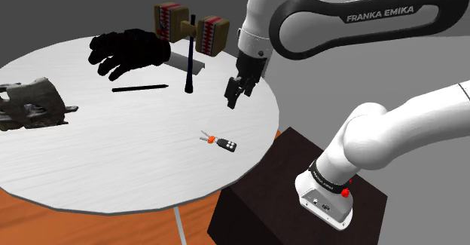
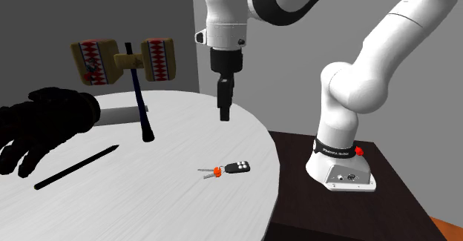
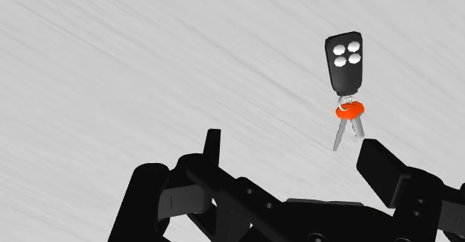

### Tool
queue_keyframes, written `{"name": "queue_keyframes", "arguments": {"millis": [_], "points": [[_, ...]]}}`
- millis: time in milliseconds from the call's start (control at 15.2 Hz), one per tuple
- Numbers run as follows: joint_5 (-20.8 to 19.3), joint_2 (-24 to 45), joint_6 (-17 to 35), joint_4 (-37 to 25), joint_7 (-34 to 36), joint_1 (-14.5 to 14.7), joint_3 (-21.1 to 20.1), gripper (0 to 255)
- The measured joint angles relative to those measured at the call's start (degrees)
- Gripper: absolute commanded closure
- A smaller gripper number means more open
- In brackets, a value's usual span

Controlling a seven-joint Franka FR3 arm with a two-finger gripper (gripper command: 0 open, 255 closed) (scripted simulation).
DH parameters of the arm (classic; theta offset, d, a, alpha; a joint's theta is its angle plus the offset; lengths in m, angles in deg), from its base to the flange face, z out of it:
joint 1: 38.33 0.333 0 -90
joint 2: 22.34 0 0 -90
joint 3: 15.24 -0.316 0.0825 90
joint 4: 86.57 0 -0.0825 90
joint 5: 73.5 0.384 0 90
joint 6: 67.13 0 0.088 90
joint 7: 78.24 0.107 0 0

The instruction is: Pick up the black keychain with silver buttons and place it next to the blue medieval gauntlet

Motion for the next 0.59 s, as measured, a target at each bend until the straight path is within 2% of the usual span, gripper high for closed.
{"name": "queue_keyframes", "arguments": {"millis": [594], "points": [[2.66, 11.96, 10.11, 0.96, 4.93, 3.17, -7.65, 0]]}}
